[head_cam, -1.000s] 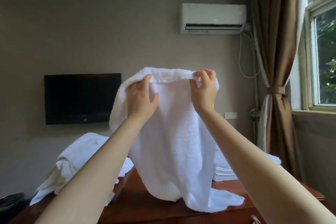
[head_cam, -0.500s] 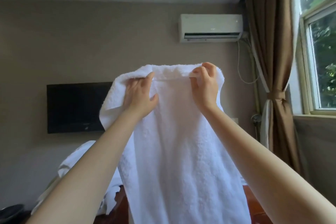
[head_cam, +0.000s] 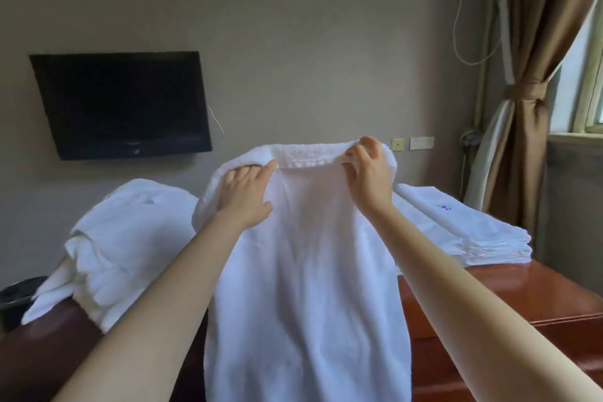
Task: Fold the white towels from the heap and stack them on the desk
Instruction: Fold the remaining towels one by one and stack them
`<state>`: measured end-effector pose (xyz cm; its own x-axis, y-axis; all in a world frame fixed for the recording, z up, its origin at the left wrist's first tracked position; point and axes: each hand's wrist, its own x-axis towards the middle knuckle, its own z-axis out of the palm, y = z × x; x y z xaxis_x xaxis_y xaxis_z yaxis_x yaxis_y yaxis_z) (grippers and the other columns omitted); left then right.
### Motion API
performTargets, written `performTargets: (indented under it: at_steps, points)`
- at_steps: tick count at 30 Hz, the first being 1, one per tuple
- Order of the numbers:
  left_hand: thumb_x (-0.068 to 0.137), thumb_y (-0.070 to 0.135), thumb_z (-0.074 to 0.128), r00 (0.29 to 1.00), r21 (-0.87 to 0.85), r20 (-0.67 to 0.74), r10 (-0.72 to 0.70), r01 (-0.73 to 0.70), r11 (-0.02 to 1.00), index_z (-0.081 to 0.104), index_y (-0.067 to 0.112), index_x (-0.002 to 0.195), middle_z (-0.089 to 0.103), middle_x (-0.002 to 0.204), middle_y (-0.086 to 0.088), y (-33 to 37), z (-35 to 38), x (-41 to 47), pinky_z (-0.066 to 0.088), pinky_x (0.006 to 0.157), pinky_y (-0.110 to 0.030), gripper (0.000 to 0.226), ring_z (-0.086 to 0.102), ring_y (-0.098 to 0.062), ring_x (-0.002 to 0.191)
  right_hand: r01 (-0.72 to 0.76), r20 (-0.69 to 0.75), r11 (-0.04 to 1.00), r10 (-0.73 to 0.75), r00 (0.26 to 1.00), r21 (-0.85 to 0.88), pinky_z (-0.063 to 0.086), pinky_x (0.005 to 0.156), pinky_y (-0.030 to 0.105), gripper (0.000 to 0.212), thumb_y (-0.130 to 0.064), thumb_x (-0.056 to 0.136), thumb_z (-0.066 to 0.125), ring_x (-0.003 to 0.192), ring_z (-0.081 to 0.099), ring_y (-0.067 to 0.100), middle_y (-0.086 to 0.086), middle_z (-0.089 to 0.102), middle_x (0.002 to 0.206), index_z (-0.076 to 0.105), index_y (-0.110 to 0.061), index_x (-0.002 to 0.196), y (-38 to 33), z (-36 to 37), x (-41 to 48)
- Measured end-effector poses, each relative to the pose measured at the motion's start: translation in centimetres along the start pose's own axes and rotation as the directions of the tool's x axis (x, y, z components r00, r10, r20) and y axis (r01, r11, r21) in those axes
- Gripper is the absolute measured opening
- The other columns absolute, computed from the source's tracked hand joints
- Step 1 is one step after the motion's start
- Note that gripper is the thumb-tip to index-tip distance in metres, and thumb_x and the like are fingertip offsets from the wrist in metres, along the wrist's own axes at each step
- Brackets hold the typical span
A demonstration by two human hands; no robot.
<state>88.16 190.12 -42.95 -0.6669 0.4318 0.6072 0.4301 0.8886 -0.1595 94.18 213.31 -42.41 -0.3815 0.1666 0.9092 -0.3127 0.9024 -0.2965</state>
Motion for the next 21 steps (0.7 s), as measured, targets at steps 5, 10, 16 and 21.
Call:
performTargets:
  at_steps: [5, 10, 16, 21]
  points:
    - [0.087, 0.04, 0.055, 0.998, 0.057, 0.059, -0.01, 0.006, 0.998, 0.011, 0.022, 0.151, 0.035, 0.147, -0.002, -0.5, 3.8, 4.1, 0.018, 0.113, -0.039, 0.08, 0.027, -0.023, 0.138, -0.042, 0.104, 0.996, 0.051, 0.993, -0.08, 0.027, 0.073, 0.019, 0.021, 0.001, 0.086, 0.055, 0.114, 0.048, 0.032, 0.02, 0.048, 0.132, 0.064, 0.003, 0.105, 4.1, 4.9, 1.5]
    - [0.088, 0.039, 0.054, 0.993, 0.063, 0.116, -0.023, 0.016, 0.998, 0.012, 0.02, 0.151, 0.034, 0.149, -0.005, -1.4, 7.9, 8.8, 0.016, 0.114, -0.041, 0.079, 0.024, -0.023, 0.141, -0.046, 0.172, 0.988, 0.071, 0.983, -0.145, 0.022, 0.066, 0.022, 0.024, -0.003, 0.085, 0.057, 0.113, 0.049, 0.033, 0.018, 0.046, 0.136, 0.064, 0.0, 0.109, 7.5, 9.9, 3.8]
    - [0.087, 0.039, 0.056, 0.978, 0.055, 0.203, -0.036, 0.026, 0.998, 0.014, 0.022, 0.15, 0.038, 0.143, -0.002, -3.2, 15.6, 12.7, 0.016, 0.112, -0.037, 0.077, 0.028, -0.022, 0.136, -0.064, 0.344, 0.984, 0.118, 0.932, -0.163, 0.045, 0.079, 0.036, 0.03, -0.004, 0.085, 0.056, 0.115, 0.049, 0.033, 0.015, 0.038, 0.143, 0.058, 0.001, 0.115, 12.1, 16.8, 4.6]
    - [0.086, 0.038, 0.058, 0.947, 0.008, 0.319, -0.039, 0.039, 0.999, 0.016, 0.022, 0.149, 0.038, 0.144, -0.002, -4.2, 23.7, 12.8, 0.018, 0.112, -0.037, 0.077, 0.03, -0.022, 0.135, -0.073, 0.472, 0.967, 0.184, 0.862, -0.243, 0.04, 0.064, 0.031, 0.033, -0.011, 0.087, 0.057, 0.111, 0.049, 0.03, 0.008, 0.038, 0.141, 0.057, -0.006, 0.12, 15.9, 23.0, 1.8]
